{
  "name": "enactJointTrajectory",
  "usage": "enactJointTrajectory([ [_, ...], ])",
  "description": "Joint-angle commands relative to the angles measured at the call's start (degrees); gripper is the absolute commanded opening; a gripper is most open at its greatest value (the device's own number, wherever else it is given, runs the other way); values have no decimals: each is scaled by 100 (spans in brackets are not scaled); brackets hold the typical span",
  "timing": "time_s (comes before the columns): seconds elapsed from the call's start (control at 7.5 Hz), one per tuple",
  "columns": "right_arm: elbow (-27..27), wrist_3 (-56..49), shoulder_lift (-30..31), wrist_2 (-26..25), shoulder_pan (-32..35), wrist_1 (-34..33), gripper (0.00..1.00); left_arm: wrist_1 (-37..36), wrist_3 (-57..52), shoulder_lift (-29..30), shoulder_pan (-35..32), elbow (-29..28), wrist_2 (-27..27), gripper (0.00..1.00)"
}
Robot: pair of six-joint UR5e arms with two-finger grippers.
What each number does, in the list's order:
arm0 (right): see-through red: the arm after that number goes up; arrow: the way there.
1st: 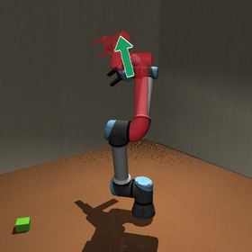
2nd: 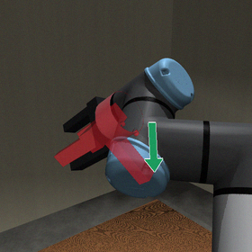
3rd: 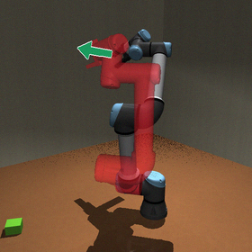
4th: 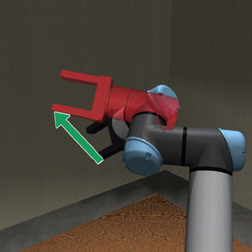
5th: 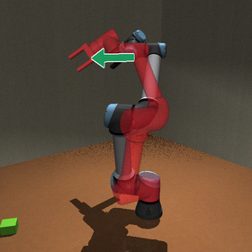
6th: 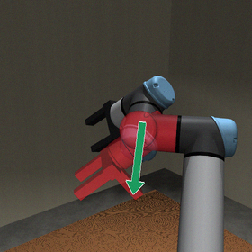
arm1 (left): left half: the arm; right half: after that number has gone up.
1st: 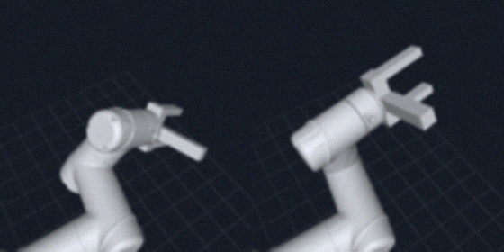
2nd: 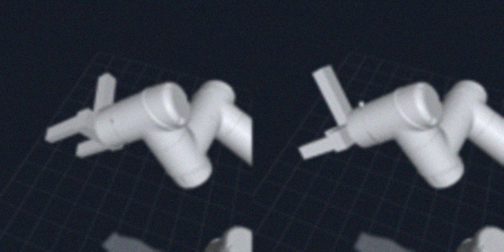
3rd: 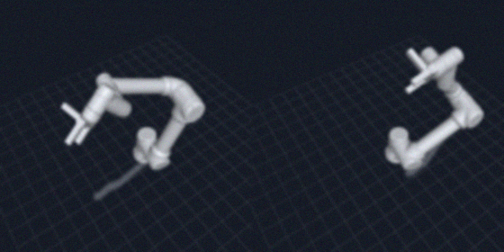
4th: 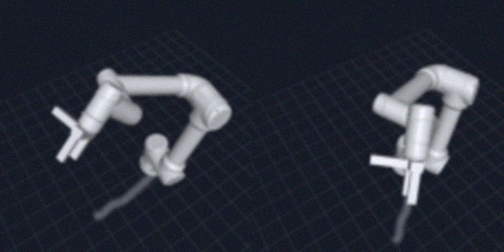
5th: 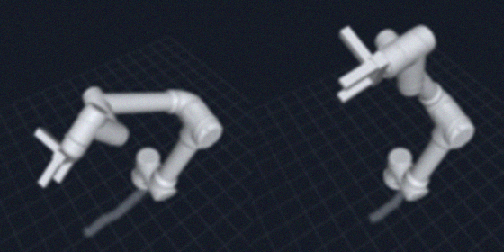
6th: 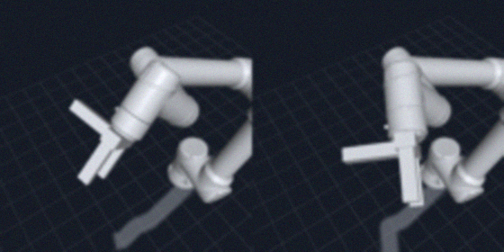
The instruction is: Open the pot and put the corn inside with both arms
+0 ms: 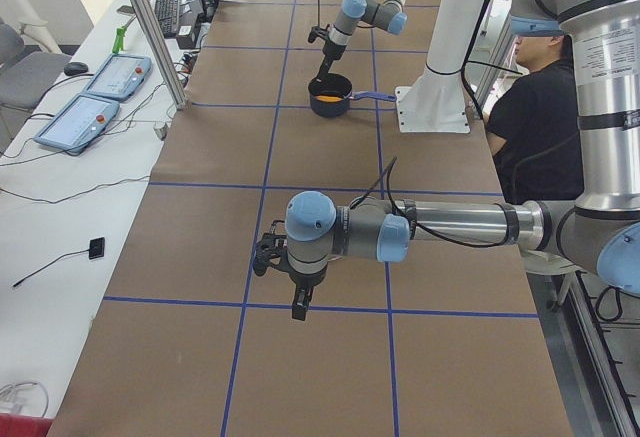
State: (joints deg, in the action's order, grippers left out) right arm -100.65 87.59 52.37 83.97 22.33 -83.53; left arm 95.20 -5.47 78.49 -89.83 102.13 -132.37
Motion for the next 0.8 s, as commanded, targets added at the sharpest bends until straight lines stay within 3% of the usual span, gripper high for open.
enactJointTrajectory([
  [0.0, 19, -764, -7, 642, 811, -32, 100, 25, -33, 9, 0, 9, 1, 98],
  [0.27, 168, -2291, 377, 2004, 2137, -15, 100, -10, -51, -44, 0, 0, 1, 98],
  [0.53, 780, -4371, 659, 3514, 3709, -32, 100, -11, -77, -122, 9, -18, 1, 98],
  [0.67, 984, -5583, 974, 3974, 4343, -32, 100, -2, -86, -158, 9, -9, -8, 98],
])
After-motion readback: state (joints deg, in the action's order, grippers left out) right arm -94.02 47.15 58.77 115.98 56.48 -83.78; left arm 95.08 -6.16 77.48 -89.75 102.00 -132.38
